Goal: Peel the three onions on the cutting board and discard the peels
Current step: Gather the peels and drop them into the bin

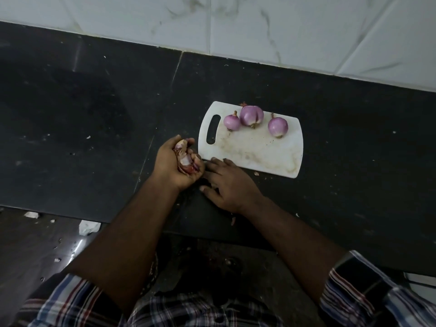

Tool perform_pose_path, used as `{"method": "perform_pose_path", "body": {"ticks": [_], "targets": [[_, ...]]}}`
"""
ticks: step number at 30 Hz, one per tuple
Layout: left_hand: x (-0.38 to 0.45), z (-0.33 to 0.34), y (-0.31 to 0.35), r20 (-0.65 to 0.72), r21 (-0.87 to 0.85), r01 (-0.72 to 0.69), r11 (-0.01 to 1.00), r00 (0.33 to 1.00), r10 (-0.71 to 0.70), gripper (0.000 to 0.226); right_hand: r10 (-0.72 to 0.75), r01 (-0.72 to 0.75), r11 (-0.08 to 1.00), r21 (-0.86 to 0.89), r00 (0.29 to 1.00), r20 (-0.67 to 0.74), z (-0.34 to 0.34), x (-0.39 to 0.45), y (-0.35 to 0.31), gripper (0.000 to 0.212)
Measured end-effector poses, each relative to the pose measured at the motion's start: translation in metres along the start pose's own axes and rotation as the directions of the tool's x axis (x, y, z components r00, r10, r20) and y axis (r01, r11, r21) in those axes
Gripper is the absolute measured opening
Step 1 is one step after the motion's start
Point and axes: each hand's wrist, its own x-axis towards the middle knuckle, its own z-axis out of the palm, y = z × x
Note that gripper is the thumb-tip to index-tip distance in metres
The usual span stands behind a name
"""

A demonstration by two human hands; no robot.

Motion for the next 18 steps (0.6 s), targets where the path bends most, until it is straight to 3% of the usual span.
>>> {"method": "perform_pose_path", "body": {"ticks": [2, 5, 10, 14, 18], "targets": [[-0.003, -0.003, -0.005, -0.009, -0.002, -0.004, 1.000, 1.000, 0.004, 0.031, -0.017, 0.017, 1.000, -0.010, 1.000, 0.025, 0.006, -0.006, 0.004, 0.044], [-0.010, -0.007, -0.011, -0.020, 0.004, -0.014, 1.000, 1.000, 0.014, 0.029, 0.005, -0.002, 0.998, 0.065, 0.999, -0.045, -0.002, -0.031, 0.009, 0.036], [-0.016, -0.012, -0.024, -0.045, 0.086, 0.017, 0.996, 0.999, -0.014, 0.027, 0.255, -0.198, 0.954, 0.226, 0.931, -0.260, -0.037, -0.060, 0.024, 0.028], [-0.014, -0.008, -0.034, -0.093, 0.200, 0.107, 0.974, 0.992, -0.090, 0.028, 0.382, -0.351, 0.923, 0.160, 0.889, -0.253, -0.036, -0.077, 0.044, 0.025], [-0.010, 0.001, -0.035, -0.120, 0.227, 0.107, 0.968, 0.989, -0.081, 0.024, 0.378, -0.344, 0.923, 0.171, 0.894, -0.239, -0.032, -0.072, 0.049, 0.031]]}}
